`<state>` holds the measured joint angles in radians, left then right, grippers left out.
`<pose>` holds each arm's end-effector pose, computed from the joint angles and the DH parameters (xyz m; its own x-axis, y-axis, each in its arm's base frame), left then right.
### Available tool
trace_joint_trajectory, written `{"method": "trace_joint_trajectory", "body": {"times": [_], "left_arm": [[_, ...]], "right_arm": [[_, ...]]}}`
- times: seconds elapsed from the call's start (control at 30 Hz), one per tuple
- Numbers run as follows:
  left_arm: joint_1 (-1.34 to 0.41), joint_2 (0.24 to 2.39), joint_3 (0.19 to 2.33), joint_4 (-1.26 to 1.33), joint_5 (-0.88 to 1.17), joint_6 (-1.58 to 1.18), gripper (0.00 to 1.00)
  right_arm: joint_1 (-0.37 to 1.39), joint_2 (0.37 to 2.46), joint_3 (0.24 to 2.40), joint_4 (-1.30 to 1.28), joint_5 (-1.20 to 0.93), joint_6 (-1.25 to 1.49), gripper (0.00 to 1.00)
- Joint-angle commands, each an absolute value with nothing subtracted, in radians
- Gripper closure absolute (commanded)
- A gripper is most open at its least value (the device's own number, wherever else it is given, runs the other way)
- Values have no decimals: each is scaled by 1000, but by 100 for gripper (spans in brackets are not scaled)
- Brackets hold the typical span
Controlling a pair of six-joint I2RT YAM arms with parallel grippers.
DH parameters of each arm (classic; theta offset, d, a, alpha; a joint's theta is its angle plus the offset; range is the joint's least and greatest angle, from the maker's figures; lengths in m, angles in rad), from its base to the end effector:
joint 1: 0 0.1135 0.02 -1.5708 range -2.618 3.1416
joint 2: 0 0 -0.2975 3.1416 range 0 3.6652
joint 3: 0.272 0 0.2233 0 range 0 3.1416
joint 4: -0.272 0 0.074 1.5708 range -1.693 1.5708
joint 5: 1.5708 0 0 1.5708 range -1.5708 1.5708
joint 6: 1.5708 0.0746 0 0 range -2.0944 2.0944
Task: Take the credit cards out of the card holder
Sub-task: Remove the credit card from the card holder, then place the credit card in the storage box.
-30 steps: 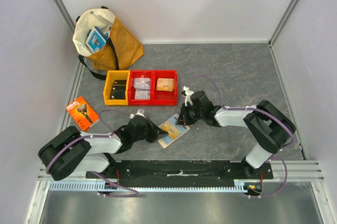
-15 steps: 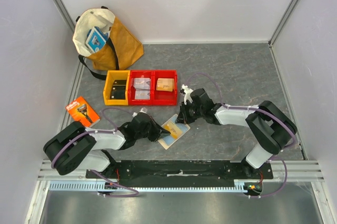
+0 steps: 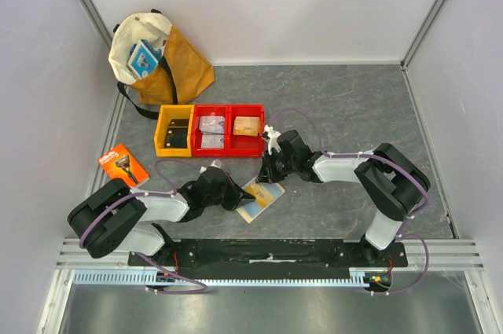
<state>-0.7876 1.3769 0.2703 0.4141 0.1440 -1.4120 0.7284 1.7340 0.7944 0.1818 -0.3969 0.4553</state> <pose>0.1521 -0.1680 0.1456 -0.8407 -0.5406 -0.0312 -0.3216 0.5448 -0.7745 0.2401 0.2528 0.1707 -0.8228 -0.1905 -0.5355 -0.5140 0.6515 0.5580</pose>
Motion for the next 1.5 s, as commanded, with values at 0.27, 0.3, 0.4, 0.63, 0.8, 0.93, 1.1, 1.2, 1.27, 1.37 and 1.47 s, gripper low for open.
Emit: {"method": "trace_joint_trajectory", "body": {"times": [0.27,0.3,0.4,0.63,0.8,0.93,1.1,1.2,1.27,1.37,1.47], "left_arm": [[-785,1217,166,390,138,-1414,98],[-785,1197,158,381,135,-1414,98],[-785,1117,149,336,124,-1408,98],[-784,858,94,255,65,-1399,98],[-784,687,49,215,14,-1408,98],[-784,617,44,206,-26,-1402,98],[-784,624,66,303,-95,-1390,98],[-784,701,113,380,-158,-1378,98],[-782,773,156,448,-198,-1362,98],[-773,892,239,523,-245,-1344,98],[-746,1000,325,567,-287,-1351,98]], "right_arm": [[692,1764,718,179,-313,437,88],[690,1766,718,181,-314,436,88],[683,1755,719,181,-321,433,88],[681,1686,727,169,-324,416,86],[681,1603,727,141,-307,396,81],[681,1511,721,130,-295,385,66],[681,1360,689,123,-210,400,41],[681,1229,643,124,-74,437,29],[681,1139,609,123,26,457,19],[681,1010,560,112,148,479,6],[681,892,526,75,250,483,2]]}}
